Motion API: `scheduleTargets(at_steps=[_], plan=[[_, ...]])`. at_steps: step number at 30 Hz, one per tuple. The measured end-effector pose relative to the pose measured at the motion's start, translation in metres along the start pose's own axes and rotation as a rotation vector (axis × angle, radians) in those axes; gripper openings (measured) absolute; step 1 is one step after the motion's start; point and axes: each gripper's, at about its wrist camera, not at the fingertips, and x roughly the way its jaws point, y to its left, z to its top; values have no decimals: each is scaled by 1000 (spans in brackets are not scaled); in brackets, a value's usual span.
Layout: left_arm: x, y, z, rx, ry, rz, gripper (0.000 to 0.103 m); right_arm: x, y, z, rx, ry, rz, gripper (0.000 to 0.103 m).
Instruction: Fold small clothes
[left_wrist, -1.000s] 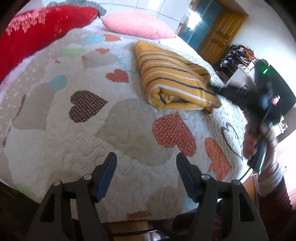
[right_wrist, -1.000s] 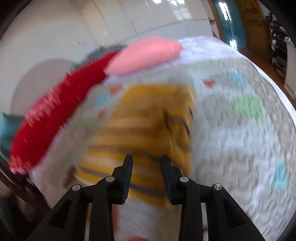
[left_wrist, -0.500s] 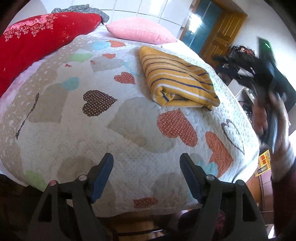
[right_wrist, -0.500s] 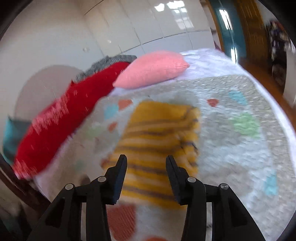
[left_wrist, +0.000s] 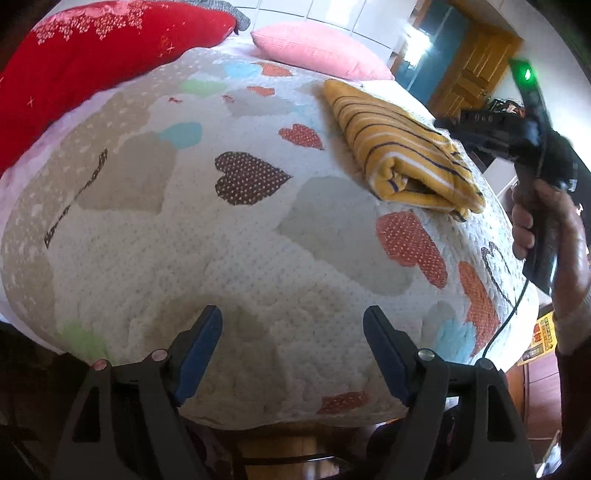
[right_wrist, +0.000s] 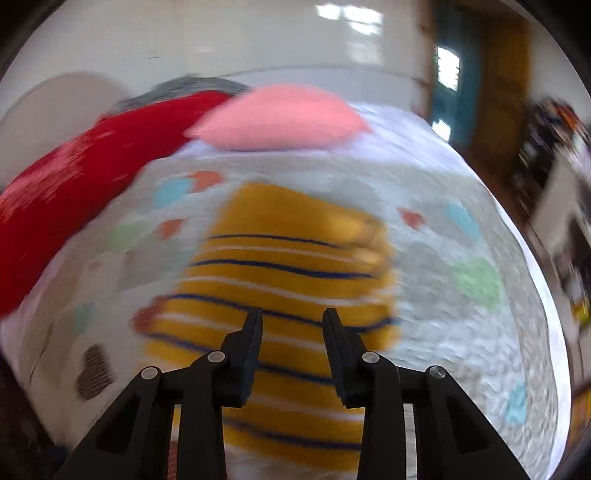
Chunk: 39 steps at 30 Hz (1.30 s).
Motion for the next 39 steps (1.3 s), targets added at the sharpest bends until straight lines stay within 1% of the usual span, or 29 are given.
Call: scheduleTargets(at_steps=[2,4,7,9,10,12,14,16,18,20,21,23,25,26,27,29,33,35,37,39], plan=[[-5,-2,-2,12,-11,7,78,-4,27,-3,-56,-9,52,45],[-13,-3,-3,28,-33,32,78,2,46,-11,-92,11,87,51],[-26,-3,-2,36,-71,74,78,28,63,-34,-125,102,90,52],[-35,-2,0,48,-101,103,78,24,68,-51,-124,103,82,52],[-38,-3,0,54,-110,113,79,18,68,-59,-120,87,92,53],[-44,-6,0,75,-135,142,80,-2,65,-75,-93,70,148,56],[-46,-10,2,93,-148,159,81,-21,57,-92,-59,53,163,57],[-49,-19,1,119,-171,177,81,-41,47,-107,-38,39,146,61],[-51,-29,0,145,-193,196,81,-57,31,-122,-8,22,104,63],[-54,-42,0,177,-224,211,82,-70,13,-133,33,9,67,64],[-56,-46,1,186,-236,212,85,-79,3,-136,59,-1,50,65],[-64,-56,1,202,-293,206,87,-92,-14,-140,111,-27,19,68],[-78,-68,1,212,-394,211,98,-106,-29,-144,159,-58,-11,72],[-84,-73,1,219,-434,211,100,-111,-35,-146,178,-69,-21,73],[-92,-81,2,233,-492,208,103,-116,-39,-146,194,-78,-30,73],[-105,-96,7,272,-566,197,103,-122,-46,-147,213,-96,-41,74],[-116,-127,24,386,-637,152,103,-130,-54,-148,229,-121,-64,76],[-118,-142,30,418,-658,133,103,-134,-59,-150,239,-133,-71,77],[-117,-153,35,418,-639,62,103,-138,-64,-153,250,-145,-84,79],[-112,-158,37,390,-591,-5,103,-141,-69,-156,261,-156,-98,81]])
